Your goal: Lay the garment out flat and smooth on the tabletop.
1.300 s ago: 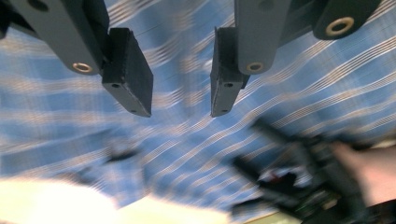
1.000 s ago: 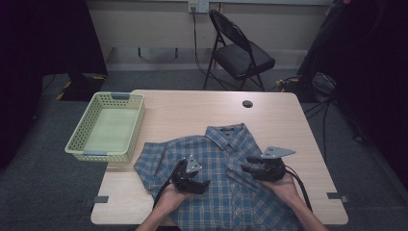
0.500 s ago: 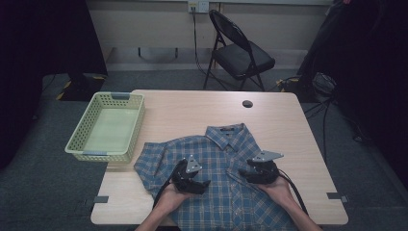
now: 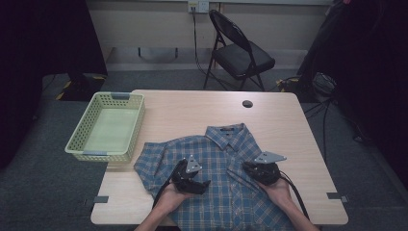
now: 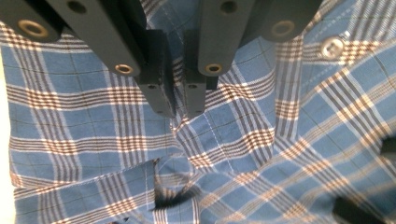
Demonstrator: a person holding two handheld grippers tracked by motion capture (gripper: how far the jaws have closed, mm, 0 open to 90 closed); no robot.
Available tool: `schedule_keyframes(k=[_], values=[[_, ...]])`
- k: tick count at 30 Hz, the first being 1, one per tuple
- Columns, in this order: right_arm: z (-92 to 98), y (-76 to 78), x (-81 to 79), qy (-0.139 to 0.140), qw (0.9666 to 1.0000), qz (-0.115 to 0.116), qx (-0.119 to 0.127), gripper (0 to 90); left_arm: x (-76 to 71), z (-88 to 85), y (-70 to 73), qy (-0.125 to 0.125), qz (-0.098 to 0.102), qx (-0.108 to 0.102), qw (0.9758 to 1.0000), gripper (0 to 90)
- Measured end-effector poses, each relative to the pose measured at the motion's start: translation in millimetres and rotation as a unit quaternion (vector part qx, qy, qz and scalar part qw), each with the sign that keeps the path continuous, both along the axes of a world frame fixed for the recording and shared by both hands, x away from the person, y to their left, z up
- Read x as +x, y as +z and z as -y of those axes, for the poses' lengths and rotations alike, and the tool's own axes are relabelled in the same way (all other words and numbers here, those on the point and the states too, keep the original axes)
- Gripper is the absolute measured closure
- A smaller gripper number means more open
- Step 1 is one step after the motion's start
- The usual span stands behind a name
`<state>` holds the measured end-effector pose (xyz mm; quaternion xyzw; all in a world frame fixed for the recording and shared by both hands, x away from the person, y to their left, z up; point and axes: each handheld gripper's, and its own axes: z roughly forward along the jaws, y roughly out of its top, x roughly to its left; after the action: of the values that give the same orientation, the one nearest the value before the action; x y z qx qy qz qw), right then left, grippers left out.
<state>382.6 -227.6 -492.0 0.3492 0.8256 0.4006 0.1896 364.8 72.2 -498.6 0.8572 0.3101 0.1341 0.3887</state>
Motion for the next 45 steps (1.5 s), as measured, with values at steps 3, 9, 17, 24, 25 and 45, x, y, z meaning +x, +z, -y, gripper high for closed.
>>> schedule_keyframes(k=[3, 9, 17, 24, 25, 45], values=[[2.4, 2.8, 0.2, -0.006, 0.9999, 0.005, 0.013, 84.7, 0.0, -0.1, 0.0, 0.0, 0.0, 0.0, 1.0, 21.5], [11.7, 14.1, -1.4, -0.019, 0.9989, 0.02, 0.038, 85.6, 0.0, -0.1, 0.0, 0.0, 0.0, 0.0, 1.0, 21.6], [35.5, 25.8, -3.3, -0.054, 0.9952, 0.021, 0.079, 85.9, 0.0, 0.0, 0.0, -0.001, 0.0, 0.0, 1.0, 21.3], [54.8, 35.1, -5.1, -0.072, 0.9921, 0.031, 0.098, 86.0, 1.8, 0.1, -0.2, 0.005, -0.005, 0.002, 1.0, 15.2], [56.7, 36.0, -5.3, -0.075, 0.9919, 0.032, 0.097, 86.1, 1.9, 0.0, -0.1, 0.004, -0.005, 0.001, 1.0, 15.1], [120.8, 64.0, -5.8, -0.179, 0.9721, 0.089, 0.123, 86.2, 2.4, 0.6, -0.4, 0.016, -0.003, 0.006, 0.9998, 14.6]])
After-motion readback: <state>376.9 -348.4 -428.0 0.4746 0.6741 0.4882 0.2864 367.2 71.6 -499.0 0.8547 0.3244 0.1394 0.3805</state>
